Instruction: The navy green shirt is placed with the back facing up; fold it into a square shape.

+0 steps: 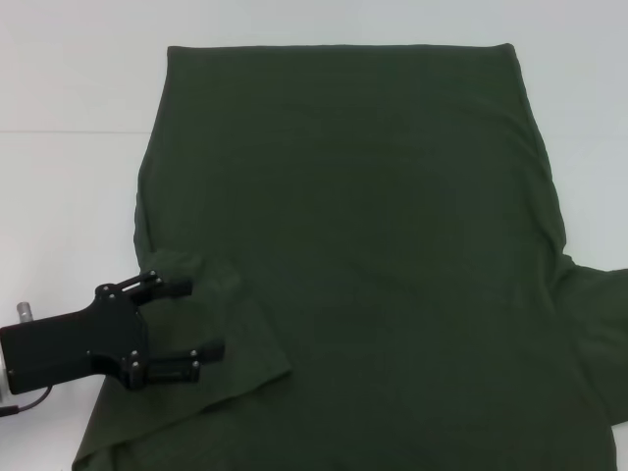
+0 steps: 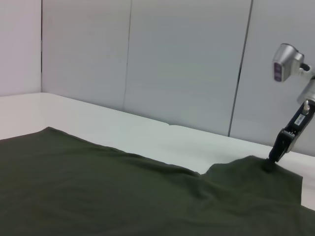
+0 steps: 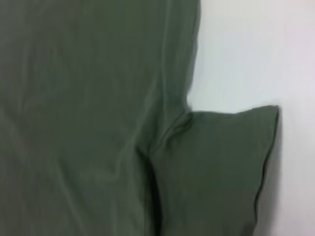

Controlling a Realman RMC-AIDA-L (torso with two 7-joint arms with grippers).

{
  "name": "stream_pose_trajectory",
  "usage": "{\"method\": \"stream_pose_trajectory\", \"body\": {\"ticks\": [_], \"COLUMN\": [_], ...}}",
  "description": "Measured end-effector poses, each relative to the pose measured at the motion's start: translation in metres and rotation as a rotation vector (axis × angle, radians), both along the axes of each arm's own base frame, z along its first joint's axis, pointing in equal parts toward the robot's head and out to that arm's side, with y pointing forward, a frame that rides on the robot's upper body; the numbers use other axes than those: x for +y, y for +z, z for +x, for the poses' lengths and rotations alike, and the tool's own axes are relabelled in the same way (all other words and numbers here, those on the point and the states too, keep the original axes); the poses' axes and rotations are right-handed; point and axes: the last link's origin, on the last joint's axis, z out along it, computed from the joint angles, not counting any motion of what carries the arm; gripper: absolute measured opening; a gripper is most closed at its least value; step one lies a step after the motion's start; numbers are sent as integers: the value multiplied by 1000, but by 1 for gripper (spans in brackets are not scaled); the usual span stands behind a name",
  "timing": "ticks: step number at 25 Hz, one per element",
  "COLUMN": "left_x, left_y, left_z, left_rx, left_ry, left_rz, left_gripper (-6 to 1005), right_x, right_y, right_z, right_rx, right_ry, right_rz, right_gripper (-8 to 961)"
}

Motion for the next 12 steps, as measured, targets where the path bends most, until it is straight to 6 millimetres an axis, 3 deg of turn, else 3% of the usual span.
{"method": "stream_pose_trajectory", "body": {"ticks": [12], "left_x": [-1], "left_y": [1], "left_z": [-1], "left_rx": [-4], "left_ry": [4], "left_rz": [6], "left_gripper": [948], "right_x": [-12], "right_y": [37], "right_z": [8], "right_rx": [28], "right_ry": [-1], "right_rz": [138], "right_gripper": [97]}}
